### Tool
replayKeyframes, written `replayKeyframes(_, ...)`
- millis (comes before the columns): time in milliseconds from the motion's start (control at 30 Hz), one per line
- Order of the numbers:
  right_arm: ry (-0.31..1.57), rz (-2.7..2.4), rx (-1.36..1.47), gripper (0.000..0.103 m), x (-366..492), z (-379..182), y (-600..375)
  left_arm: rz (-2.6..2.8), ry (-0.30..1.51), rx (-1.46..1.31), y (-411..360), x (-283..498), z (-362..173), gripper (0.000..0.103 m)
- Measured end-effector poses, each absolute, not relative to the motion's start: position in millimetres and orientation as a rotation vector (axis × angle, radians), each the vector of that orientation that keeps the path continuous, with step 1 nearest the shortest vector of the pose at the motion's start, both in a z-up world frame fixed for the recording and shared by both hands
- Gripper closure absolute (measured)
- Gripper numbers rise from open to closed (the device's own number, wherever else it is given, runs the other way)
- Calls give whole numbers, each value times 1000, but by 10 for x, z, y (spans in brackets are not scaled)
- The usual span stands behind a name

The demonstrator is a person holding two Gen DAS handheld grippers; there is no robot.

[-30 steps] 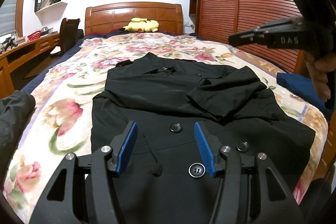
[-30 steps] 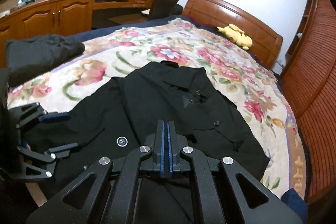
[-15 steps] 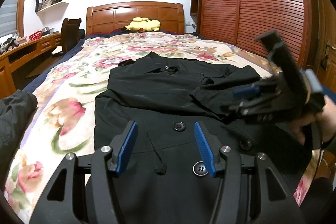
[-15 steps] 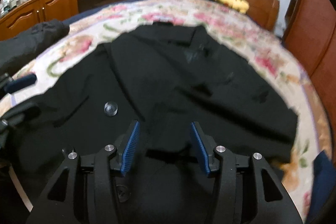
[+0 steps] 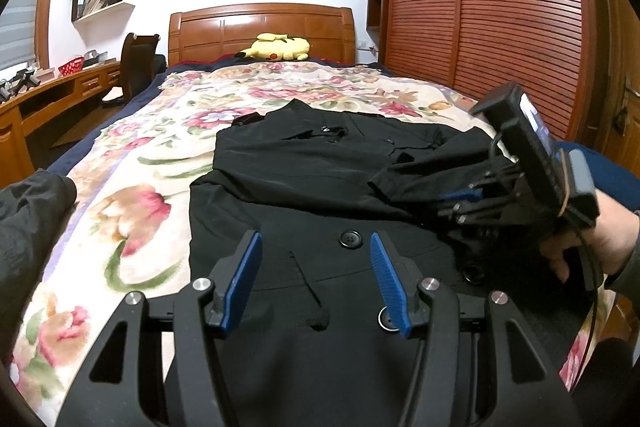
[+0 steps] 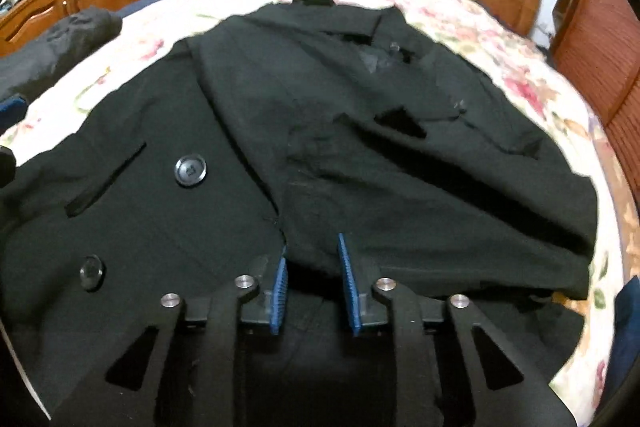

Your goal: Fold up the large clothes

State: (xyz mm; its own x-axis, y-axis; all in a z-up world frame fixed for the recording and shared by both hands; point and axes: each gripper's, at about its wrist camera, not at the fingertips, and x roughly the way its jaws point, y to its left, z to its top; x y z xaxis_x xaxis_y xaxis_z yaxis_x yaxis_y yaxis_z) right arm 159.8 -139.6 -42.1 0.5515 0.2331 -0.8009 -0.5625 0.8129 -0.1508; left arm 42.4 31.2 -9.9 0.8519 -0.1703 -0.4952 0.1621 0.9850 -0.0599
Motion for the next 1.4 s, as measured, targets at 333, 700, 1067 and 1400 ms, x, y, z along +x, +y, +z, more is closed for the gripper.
replayKeyframes(333, 736, 540, -318, 92, 1461, 222, -1326, -137, 503, -29, 515, 313, -17, 48)
replayKeyframes(700, 686, 729, -272, 93, 897, 326, -670, -31, 487, -34, 889, 81, 54, 48)
replayKeyframes(1067, 746, 814, -250, 90, 520, 142, -429, 21, 480, -41, 1106, -98, 43, 48)
replayKeyframes(1400, 718, 681, -327, 40, 465, 78, -799, 5, 498, -13, 977, -10, 10, 48)
